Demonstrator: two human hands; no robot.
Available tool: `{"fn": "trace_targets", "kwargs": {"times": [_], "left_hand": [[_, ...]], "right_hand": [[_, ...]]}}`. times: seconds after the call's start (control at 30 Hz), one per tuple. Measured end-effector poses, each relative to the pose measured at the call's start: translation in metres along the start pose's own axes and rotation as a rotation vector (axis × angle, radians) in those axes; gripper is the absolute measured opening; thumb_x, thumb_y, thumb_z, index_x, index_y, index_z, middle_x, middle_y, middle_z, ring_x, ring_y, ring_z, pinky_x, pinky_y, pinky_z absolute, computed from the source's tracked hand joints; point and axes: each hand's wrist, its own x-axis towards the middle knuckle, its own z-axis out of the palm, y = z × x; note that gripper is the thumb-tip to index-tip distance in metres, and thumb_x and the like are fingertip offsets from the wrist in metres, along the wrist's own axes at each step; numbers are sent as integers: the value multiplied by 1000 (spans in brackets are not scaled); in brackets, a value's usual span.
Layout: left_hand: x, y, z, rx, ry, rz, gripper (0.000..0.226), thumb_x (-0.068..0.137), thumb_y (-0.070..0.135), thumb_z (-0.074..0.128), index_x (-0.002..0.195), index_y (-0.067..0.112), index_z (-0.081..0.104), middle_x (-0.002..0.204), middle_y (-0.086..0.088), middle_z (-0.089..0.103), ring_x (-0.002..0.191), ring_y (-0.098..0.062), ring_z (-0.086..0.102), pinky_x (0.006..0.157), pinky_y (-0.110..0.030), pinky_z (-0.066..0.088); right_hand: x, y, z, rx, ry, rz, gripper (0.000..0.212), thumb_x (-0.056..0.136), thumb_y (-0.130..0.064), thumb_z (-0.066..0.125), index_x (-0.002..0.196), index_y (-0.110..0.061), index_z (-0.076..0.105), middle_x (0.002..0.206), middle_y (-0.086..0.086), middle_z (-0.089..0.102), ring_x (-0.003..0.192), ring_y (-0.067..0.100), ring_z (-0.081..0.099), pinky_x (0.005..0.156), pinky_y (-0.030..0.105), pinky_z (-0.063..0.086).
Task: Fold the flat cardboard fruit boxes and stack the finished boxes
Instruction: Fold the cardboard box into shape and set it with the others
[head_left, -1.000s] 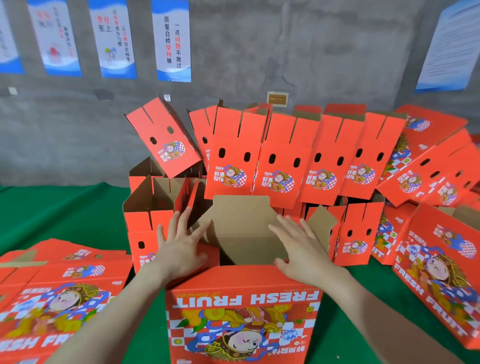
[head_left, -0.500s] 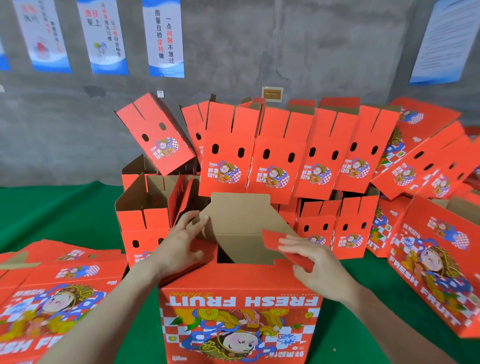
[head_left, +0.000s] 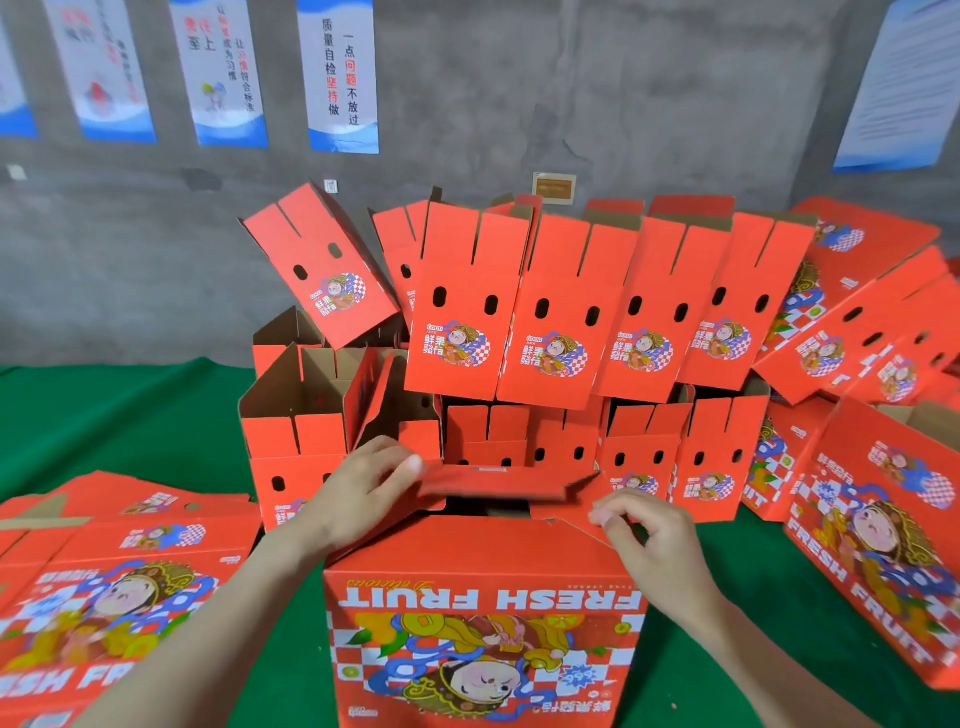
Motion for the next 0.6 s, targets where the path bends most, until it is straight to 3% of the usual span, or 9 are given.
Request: {"fn": "trace_targets", "kwargs": {"times": [0.07, 0.17, 0.23, 0.3, 0.33, 0.43, 0.5, 0.6], "left_hand": [[2, 0, 1, 10, -40, -22, 52, 88, 66, 39, 87, 23, 67, 100, 4, 62, 98, -8, 56, 89, -24, 42], [7, -2, 2, 80, -168, -69, 28, 78, 51, 68, 89, 28, 57, 99, 3, 59, 90, -11, 56, 74, -15, 41], [10, -3, 3, 104, -224, -107, 32, 76, 45, 74, 92, 28, 54, 99, 4, 58, 89, -10, 55, 72, -16, 41], [13, -1, 2, 118, -240, -128, 34, 75, 45, 75, 94, 27, 52, 101, 4, 56, 89, -8, 54, 72, -16, 41], [14, 0, 2, 133, -250, -142, 35, 75, 45, 75, 95, 27, 52, 102, 4, 55, 90, -8, 53, 73, -17, 41], [17, 1, 1, 177, -280, -203, 43, 75, 46, 75, 104, 27, 50, 111, 3, 54, 97, -11, 53, 81, -23, 44], [18, 3, 3, 220, -291, -223, 56, 75, 46, 75, 120, 26, 48, 121, 1, 51, 109, -15, 49, 94, -28, 43], [21, 7, 7, 303, -311, -255, 83, 75, 48, 74, 144, 25, 34, 136, -2, 42, 126, -23, 39, 107, -37, 34]], "right_hand": [[2, -1, -2, 50, -24, 27, 29, 82, 13, 62, 72, -13, 70, 77, -7, 69, 82, 3, 64, 75, 14, 47], [12, -5, -5, 97, -48, 81, 29, 85, 6, 63, 73, -21, 70, 86, -7, 70, 87, 4, 63, 77, 15, 46], [24, -11, -4, 27, -95, 86, 20, 87, -4, 65, 79, -22, 70, 101, -11, 66, 100, 2, 59, 83, 8, 38], [40, -13, 1, -114, -229, 80, 12, 90, -16, 64, 98, -22, 69, 124, -7, 57, 120, 8, 49, 94, 2, 26], [47, -12, 4, -184, -333, 82, 21, 91, -23, 62, 112, -24, 65, 137, -4, 48, 131, 12, 39, 102, 6, 21], [64, -12, 15, -327, -666, 187, 53, 94, -38, 56, 143, -33, 37, 158, -3, 20, 147, 18, 10, 118, 37, 14], [69, -10, 21, -328, -773, 255, 59, 93, -40, 56, 146, -35, 30, 157, -1, 23, 145, 20, 15, 116, 42, 20], [66, -6, 25, -322, -746, 275, 60, 91, -41, 59, 145, -36, 33, 150, -1, 33, 139, 20, 26, 112, 41, 29]]}}
